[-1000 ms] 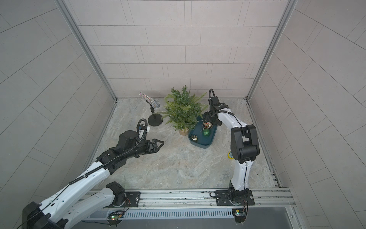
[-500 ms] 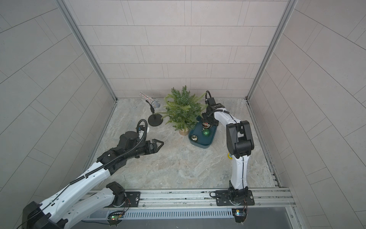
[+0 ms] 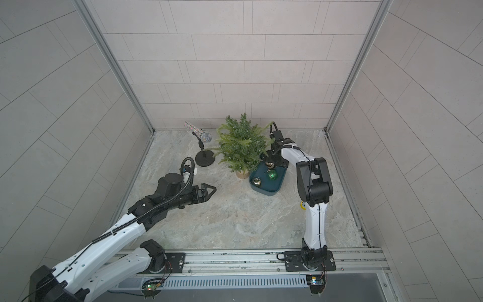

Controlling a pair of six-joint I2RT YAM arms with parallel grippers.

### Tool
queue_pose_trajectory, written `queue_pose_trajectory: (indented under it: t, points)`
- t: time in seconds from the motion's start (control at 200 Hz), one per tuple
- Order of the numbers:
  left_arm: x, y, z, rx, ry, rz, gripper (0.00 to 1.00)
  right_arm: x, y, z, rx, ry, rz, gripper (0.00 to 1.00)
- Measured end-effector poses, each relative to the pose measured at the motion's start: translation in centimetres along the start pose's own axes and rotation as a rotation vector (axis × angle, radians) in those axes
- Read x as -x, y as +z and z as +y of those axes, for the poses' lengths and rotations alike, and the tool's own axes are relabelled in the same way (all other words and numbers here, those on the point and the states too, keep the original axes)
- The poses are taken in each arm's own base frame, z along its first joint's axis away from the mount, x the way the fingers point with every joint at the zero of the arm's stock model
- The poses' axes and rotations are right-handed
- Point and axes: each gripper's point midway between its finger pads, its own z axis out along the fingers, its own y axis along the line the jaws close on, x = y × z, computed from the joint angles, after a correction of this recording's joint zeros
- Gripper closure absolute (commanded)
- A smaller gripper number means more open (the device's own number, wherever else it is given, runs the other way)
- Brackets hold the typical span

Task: Decorate the small christmas tree with ornaments
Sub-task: Pick up an ornament from the container.

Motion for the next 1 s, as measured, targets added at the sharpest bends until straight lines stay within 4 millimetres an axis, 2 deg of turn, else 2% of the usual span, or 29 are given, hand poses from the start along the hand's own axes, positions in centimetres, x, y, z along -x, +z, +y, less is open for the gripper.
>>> queue_pose_trajectory:
  t: [0.135,0.305,0.525,0.63,0.746,1.001]
  points:
    - [-0.1,0.1,0.1,0.003,-0.001,0.003,0.17,-0.2,0.4,-0.1,-0.005,0.001,0.010,0.07]
    - [-0.2,0.1,0.2,0.003,-0.002,0.004,0.18,-0.2,0.4,0.0,-0.005,0.004,0.009,0.21]
    - [-0.6,0.2,0.6,0.010,-0.004,0.012,0.18,-0.3,0.3,-0.1,-0.004,-0.001,0.009,0.27]
    - [-0.5,0.1,0.4,0.005,-0.002,0.006,0.18,-0.7,-0.5,-0.2,-0.002,-0.006,0.004,0.27]
    - [-0.3,-0.3,0.1,-0.007,0.002,-0.006,0.19,-1.0,-3.1,-0.6,0.014,-0.003,-0.033,0.27]
    - [-0.2,-0.8,-0.5,-0.033,0.008,-0.013,0.20,0.0,-13.2,-1.2,0.099,0.018,-0.232,0.28]
